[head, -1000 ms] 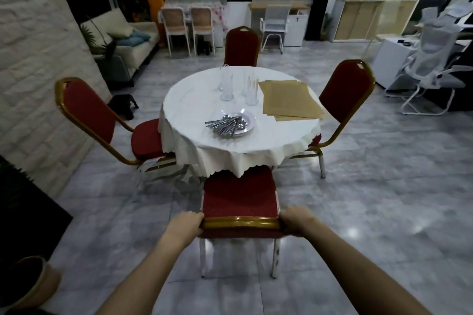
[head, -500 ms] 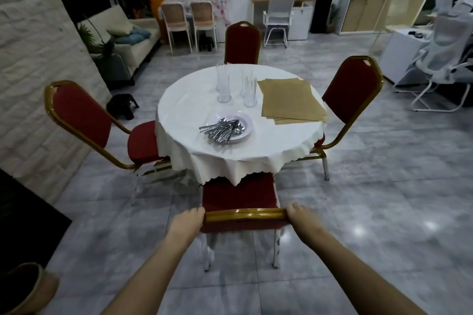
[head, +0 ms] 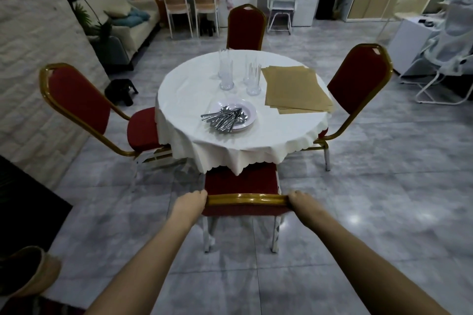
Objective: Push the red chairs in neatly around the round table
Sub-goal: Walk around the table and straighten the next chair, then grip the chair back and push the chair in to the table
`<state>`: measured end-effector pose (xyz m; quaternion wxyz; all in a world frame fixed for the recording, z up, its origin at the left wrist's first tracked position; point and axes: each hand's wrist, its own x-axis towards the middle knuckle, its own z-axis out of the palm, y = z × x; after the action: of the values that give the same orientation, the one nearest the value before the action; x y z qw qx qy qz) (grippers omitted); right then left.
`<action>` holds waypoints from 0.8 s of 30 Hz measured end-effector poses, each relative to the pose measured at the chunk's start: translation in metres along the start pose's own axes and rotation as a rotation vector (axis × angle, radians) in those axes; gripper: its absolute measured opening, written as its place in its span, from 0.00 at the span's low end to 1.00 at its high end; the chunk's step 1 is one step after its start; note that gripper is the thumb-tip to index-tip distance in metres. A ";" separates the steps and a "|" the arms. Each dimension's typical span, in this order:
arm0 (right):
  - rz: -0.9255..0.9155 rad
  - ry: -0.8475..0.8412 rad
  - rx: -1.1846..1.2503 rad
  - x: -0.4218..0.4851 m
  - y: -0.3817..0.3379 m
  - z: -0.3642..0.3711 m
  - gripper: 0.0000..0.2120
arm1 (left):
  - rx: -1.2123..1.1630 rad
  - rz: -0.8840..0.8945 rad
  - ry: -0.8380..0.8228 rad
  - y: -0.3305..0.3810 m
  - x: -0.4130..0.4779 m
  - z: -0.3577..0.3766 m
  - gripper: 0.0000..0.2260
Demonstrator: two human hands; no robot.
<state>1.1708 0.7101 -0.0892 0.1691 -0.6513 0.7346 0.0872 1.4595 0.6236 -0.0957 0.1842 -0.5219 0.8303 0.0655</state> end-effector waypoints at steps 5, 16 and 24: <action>-0.013 -0.148 -0.048 0.001 -0.004 -0.019 0.11 | -0.109 0.054 -0.093 -0.012 0.001 -0.012 0.10; -0.241 -0.259 0.062 0.083 -0.104 -0.122 0.28 | -0.089 -0.124 0.074 -0.107 -0.022 -0.049 0.25; -0.525 -0.037 0.184 0.142 -0.307 -0.147 0.24 | -0.249 -0.356 0.229 -0.255 -0.044 -0.062 0.25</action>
<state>1.4400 0.4852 0.0243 0.2574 -0.7995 0.5425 -0.0148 1.6885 0.5282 -0.0008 0.0317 -0.6828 0.7262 0.0742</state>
